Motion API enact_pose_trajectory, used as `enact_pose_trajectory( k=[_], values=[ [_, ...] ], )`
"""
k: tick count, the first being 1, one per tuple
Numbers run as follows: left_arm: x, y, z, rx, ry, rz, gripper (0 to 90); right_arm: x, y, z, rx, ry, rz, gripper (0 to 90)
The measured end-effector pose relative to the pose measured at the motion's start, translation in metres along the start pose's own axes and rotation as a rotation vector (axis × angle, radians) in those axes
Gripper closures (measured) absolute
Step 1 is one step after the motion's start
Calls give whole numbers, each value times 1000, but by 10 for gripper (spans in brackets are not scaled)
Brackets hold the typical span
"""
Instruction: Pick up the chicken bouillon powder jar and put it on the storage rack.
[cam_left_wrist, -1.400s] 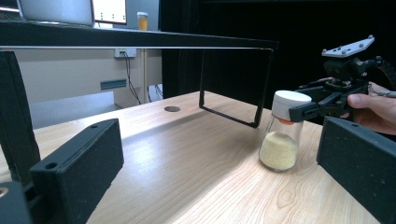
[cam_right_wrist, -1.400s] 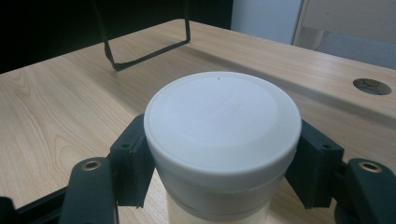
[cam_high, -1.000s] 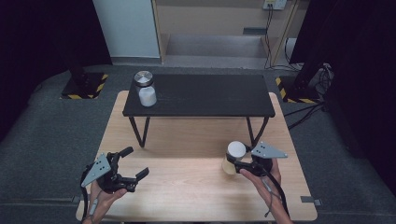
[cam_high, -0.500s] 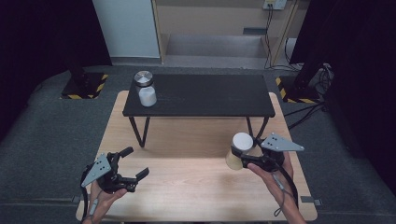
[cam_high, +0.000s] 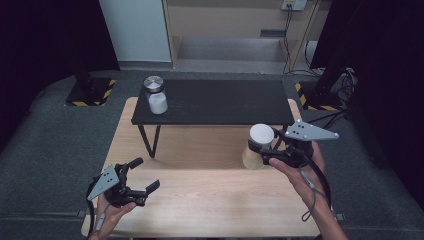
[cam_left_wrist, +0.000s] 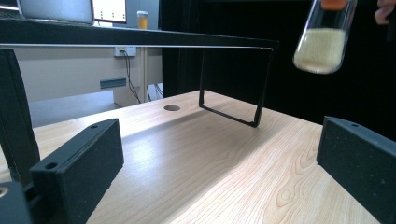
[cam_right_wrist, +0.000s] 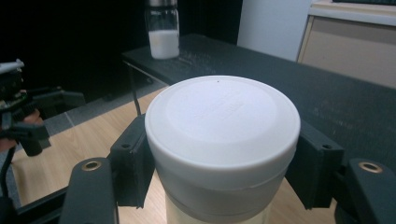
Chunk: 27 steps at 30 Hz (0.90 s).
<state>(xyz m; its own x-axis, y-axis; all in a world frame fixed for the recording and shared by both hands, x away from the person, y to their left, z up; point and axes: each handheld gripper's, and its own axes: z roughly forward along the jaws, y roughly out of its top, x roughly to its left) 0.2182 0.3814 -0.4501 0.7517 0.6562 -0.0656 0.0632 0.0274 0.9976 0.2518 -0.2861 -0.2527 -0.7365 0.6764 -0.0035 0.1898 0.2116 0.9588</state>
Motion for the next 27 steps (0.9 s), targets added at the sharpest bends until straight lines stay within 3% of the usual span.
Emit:
enact_pose_trajectory(
  k=[10,27],
  values=[
    [0,0,0,-1,-1,-1,0,-7,34,6,-16,-20,17,337],
    [2,-1,0,3,1,-9,0,-36,76,43,-14,-106,4,337]
  ],
)
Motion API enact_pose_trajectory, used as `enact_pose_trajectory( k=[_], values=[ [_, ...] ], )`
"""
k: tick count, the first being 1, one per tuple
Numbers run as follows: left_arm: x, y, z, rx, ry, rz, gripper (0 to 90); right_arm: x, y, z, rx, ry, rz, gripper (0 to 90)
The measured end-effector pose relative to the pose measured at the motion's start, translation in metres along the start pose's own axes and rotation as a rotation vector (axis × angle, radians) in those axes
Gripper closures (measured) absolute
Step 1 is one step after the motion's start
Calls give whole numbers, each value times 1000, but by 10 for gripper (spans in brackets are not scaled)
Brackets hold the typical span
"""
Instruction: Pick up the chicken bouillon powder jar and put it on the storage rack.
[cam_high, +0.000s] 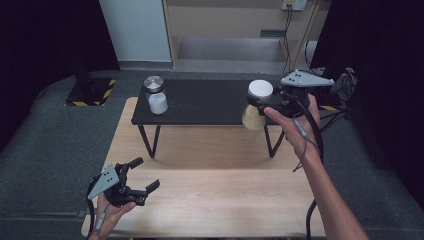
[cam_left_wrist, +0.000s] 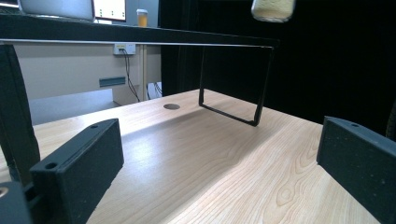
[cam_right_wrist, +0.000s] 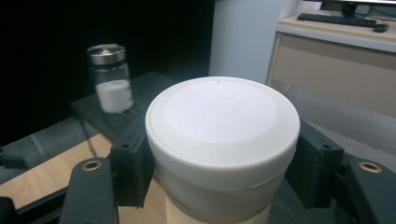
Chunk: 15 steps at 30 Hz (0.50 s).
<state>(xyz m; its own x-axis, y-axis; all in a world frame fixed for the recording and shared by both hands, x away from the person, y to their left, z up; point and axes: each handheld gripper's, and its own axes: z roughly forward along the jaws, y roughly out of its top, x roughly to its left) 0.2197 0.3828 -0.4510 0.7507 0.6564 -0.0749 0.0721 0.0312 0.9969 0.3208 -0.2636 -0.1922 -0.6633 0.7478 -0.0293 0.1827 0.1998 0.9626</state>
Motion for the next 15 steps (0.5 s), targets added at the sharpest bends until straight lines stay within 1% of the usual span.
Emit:
enact_pose_trajectory(
  k=[5,11,15],
  values=[
    [-1,-1,-1,1,8,-3,0,-14,8,14,-6,-18,4,337],
    [0,-2,-1,8,19,-11,0,-30,15,34,-9,-28,-9,337],
    [0,-3,-1,12,26,-22,0,-39,13,46,-13,-28,15,337]
  ],
)
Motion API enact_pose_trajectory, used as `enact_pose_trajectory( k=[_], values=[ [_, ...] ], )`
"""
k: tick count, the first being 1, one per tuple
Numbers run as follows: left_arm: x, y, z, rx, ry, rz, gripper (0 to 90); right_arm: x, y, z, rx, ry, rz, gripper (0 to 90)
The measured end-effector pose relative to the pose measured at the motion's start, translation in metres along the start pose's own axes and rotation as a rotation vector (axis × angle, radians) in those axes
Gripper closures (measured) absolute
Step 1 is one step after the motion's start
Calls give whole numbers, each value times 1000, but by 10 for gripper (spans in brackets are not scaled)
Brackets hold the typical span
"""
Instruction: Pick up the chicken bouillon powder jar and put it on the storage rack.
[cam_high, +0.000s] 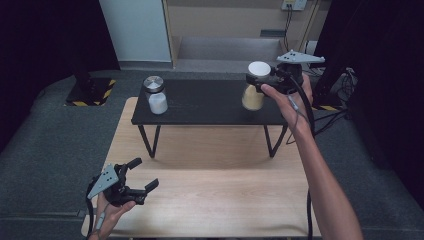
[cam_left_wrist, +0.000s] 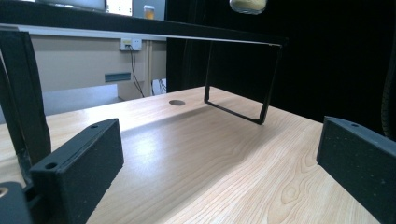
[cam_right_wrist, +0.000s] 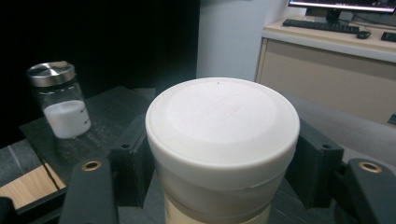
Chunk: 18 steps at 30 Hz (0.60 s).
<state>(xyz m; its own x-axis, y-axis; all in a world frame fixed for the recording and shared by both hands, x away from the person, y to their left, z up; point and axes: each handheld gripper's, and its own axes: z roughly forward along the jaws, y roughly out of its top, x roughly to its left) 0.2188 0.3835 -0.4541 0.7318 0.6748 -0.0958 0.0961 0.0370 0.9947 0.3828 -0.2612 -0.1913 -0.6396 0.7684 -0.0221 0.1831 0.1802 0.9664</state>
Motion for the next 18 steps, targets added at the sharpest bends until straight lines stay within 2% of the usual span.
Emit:
enact_pose_trajectory(
  k=[9,14,18],
  values=[
    [0,0,0,8,8,0,0,-12,-3,30,59,5,3,337],
    [0,0,0,12,12,3,0,-15,-4,36,76,20,11,336],
    [0,0,1,12,5,3,0,-16,-6,36,67,22,25,330]
  ],
)
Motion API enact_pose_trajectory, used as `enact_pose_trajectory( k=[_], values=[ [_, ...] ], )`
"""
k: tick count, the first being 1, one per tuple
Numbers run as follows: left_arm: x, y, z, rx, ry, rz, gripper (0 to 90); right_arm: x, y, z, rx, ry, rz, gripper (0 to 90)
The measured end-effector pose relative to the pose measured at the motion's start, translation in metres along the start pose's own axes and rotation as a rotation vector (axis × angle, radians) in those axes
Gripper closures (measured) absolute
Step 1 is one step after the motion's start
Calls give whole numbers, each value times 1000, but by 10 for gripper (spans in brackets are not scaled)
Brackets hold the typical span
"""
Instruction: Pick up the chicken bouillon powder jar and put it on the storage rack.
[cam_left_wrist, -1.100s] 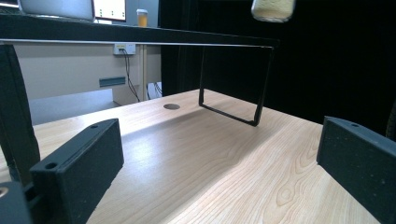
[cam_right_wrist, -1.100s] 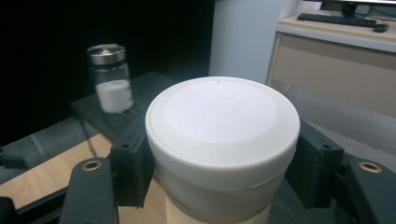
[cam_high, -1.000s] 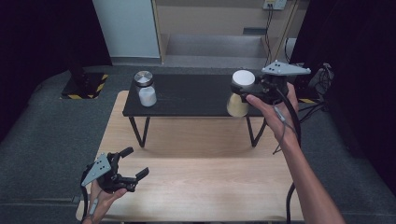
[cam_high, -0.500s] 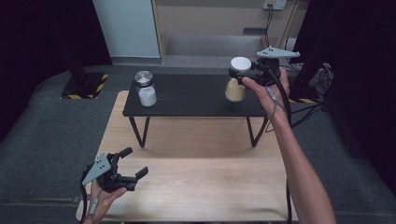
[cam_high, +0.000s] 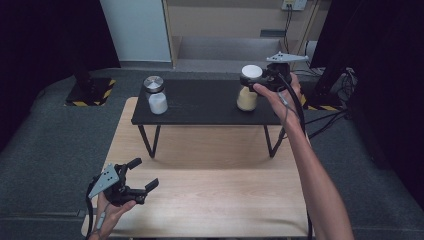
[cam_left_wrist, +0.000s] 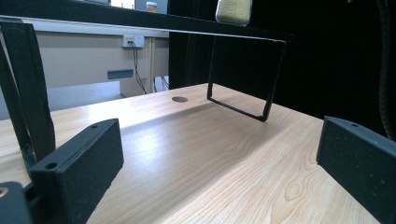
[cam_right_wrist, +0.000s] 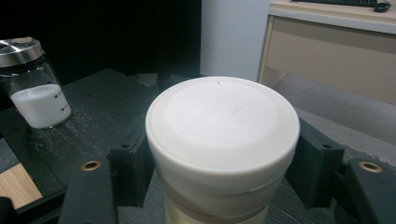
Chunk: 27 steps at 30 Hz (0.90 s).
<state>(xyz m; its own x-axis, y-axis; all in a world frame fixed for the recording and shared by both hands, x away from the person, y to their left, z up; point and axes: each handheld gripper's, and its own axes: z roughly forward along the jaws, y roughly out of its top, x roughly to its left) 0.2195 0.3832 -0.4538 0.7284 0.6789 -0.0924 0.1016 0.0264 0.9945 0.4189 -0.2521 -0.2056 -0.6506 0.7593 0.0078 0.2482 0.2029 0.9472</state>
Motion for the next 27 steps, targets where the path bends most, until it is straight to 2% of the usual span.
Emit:
enact_pose_trajectory(
  k=[2,3,5,7,10,12,19,22,24,27],
  values=[
    [0,1,1,3,-5,2,0,0,-3,-1,-22,2,18,305],
    [0,1,1,3,-5,3,0,0,-8,-3,-55,1,13,288],
    [0,1,0,-1,-4,5,0,-3,-11,-4,-77,23,29,185],
    [0,0,-1,-10,-5,3,0,3,-12,-8,-79,-18,22,112],
    [0,1,-1,-10,-5,3,0,1,-16,-15,-120,-21,57,62],
    [0,0,-1,-13,-8,3,0,2,-16,-22,-131,-32,51,61],
    [0,1,1,-12,-21,6,0,4,-12,-58,-178,-21,44,65],
    [0,2,2,-11,-24,8,0,6,-11,-77,-204,-1,38,67],
    [0,2,2,-12,-28,11,0,9,-11,-87,-214,2,12,67],
    [0,2,1,-14,-30,13,0,13,-12,-101,-219,30,-13,64]
  ],
)
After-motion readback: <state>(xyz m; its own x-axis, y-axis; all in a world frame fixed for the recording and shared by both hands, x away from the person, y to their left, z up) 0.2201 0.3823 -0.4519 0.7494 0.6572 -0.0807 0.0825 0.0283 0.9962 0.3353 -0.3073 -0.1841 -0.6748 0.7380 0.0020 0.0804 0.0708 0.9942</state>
